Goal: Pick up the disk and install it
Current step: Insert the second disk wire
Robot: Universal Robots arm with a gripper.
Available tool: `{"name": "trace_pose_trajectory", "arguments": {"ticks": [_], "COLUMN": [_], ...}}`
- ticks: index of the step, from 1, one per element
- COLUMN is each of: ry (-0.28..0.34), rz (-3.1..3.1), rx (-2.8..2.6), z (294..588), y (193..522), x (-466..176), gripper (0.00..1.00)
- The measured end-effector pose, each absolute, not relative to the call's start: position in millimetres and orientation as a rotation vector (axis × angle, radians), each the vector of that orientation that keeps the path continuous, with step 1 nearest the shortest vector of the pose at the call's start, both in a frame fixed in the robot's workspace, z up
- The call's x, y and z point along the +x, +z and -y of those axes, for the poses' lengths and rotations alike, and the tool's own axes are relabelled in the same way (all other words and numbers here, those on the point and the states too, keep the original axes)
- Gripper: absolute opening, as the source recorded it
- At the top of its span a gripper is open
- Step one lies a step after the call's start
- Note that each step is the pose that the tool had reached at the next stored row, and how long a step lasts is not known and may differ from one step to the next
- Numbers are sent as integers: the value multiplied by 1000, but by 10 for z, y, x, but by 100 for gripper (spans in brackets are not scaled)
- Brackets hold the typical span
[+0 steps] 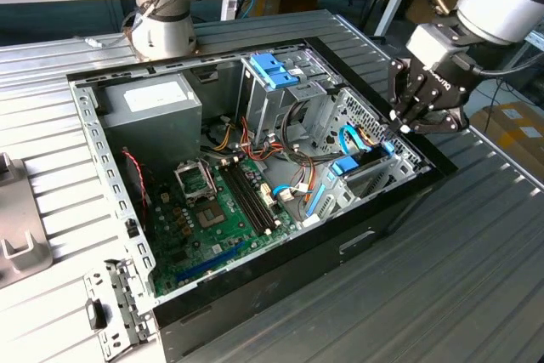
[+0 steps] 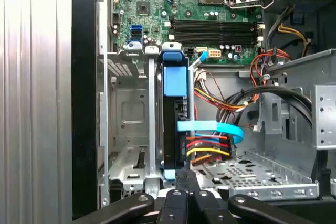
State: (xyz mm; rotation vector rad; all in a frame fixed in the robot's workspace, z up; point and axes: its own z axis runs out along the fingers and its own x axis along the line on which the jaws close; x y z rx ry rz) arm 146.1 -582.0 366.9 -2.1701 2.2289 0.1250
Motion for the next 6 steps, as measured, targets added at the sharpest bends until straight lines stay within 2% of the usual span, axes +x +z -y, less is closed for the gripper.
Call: {"name": "trace_pose_trajectory", "arguments": {"ticks": [6], "ry": [127], "rz": [-2230], "rx": [-2171], "z": [5820], "y": [3683], "x": [1501], "gripper": [10]}}
